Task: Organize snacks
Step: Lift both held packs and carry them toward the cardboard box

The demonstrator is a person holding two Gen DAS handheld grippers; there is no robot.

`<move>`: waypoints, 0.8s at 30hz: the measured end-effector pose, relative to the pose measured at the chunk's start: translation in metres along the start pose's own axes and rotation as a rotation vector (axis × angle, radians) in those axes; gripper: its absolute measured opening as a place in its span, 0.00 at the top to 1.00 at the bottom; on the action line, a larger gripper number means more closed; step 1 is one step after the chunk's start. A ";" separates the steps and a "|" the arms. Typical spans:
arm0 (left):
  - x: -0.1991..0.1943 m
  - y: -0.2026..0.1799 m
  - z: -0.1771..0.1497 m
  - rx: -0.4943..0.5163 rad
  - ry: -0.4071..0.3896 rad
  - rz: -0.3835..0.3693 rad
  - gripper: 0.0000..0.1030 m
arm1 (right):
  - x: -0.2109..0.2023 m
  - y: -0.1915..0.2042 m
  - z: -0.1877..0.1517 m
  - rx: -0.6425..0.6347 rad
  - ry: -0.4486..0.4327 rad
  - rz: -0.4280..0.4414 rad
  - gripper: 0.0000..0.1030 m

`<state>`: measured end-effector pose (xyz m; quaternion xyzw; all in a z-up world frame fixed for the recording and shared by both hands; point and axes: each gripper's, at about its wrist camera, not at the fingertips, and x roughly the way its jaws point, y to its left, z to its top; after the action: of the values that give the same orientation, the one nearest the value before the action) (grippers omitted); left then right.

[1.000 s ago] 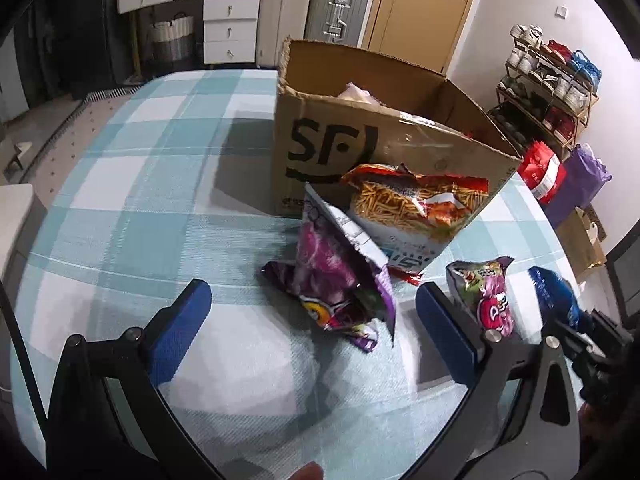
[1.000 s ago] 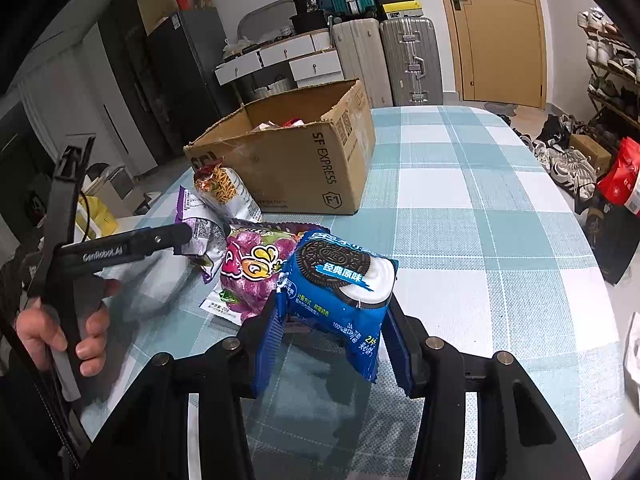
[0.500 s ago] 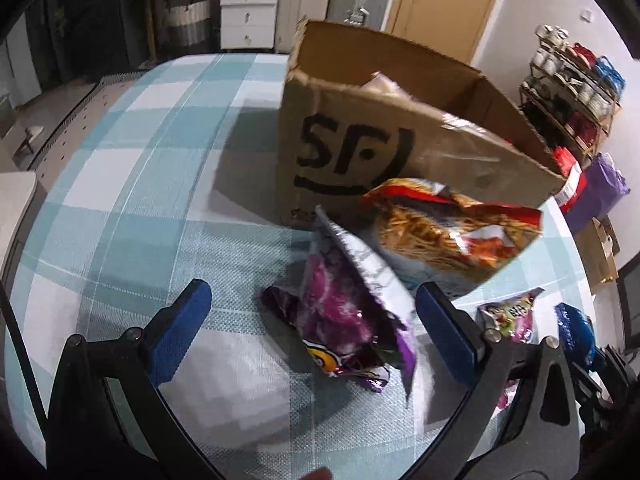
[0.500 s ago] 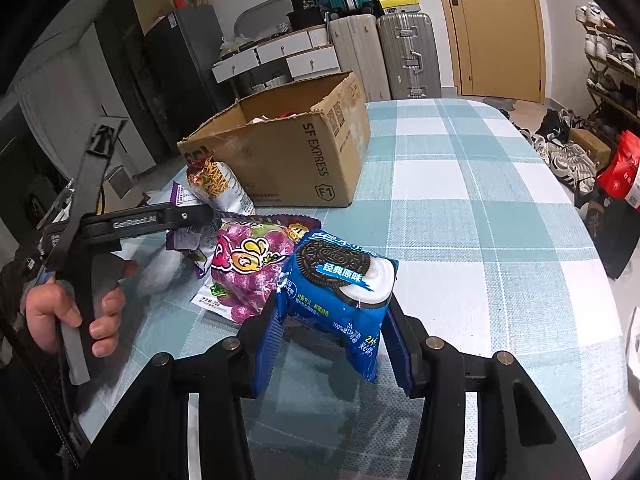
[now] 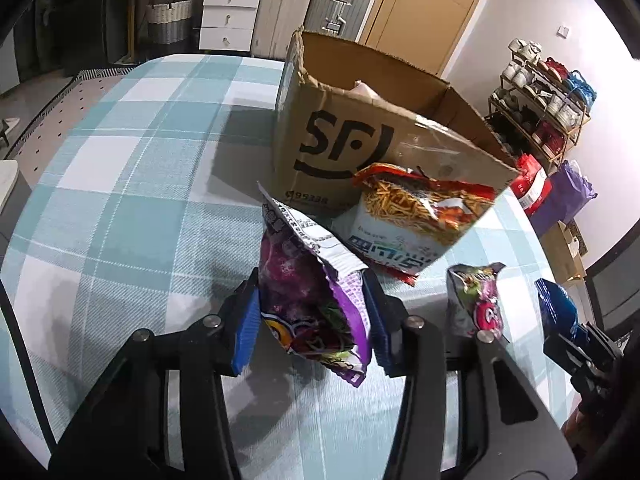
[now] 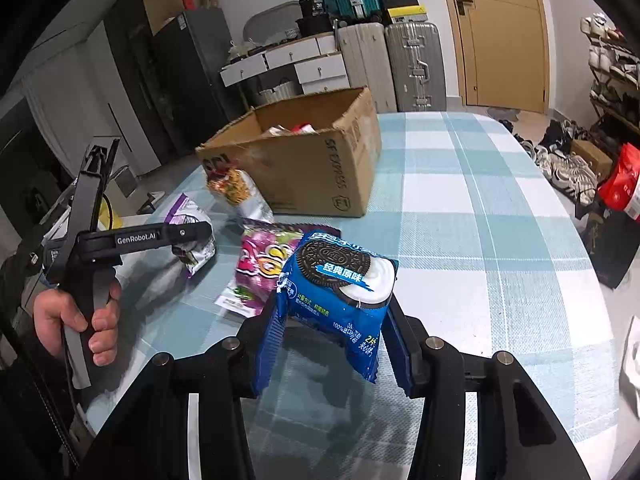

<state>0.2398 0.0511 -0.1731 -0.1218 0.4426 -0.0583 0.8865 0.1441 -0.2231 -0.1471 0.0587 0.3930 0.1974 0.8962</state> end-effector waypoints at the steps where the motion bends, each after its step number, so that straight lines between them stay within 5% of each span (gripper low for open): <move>1: -0.003 -0.001 -0.002 0.003 -0.006 0.001 0.57 | -0.002 0.002 0.001 -0.003 -0.004 0.002 0.54; 24: -0.093 -0.022 -0.020 0.075 -0.098 -0.063 0.58 | -0.041 0.055 0.011 -0.068 -0.079 0.084 0.54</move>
<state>0.1676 0.0461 -0.1073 -0.1051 0.3920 -0.0969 0.9088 0.1099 -0.1886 -0.0974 0.0524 0.3474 0.2453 0.9035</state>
